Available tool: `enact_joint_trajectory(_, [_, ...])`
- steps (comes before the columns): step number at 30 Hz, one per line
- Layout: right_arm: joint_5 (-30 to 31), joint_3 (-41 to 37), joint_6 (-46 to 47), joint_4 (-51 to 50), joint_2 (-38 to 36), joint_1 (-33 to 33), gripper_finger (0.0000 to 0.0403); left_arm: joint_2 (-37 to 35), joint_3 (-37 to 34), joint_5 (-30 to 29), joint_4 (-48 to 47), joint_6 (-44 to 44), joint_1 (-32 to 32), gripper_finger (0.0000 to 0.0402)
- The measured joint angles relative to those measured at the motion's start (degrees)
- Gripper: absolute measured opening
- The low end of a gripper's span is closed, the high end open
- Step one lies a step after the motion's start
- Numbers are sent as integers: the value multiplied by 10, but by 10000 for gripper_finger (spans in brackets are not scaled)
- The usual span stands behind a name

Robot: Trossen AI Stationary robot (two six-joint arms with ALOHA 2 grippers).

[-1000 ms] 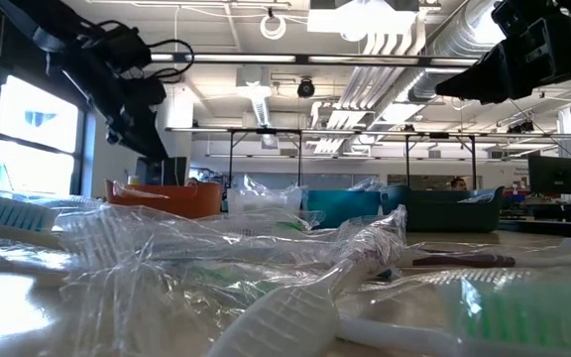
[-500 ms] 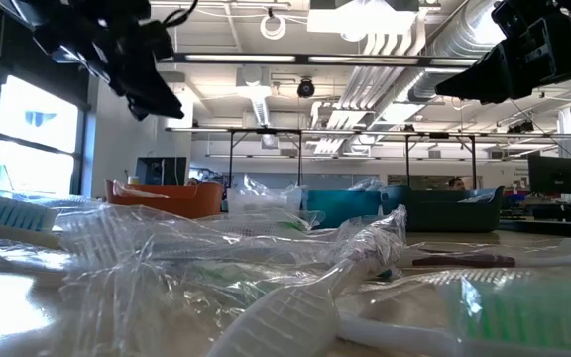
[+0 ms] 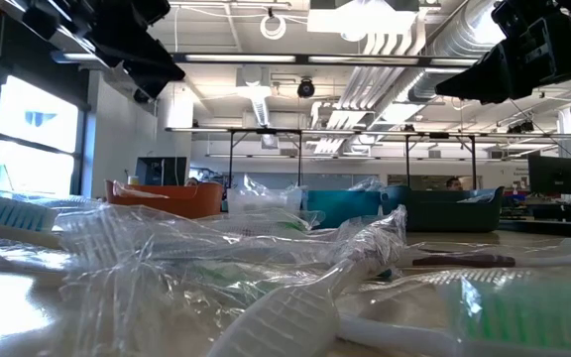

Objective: Pick & Place Toothbrushes
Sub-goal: Put the purple toothbrush into the green bin

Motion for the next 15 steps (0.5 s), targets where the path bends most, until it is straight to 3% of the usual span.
enact_joint_trajectory(15, [0, 0, 0, 0, 0, 0, 4, 0, 0, -2, 10, -59, -3, 127])
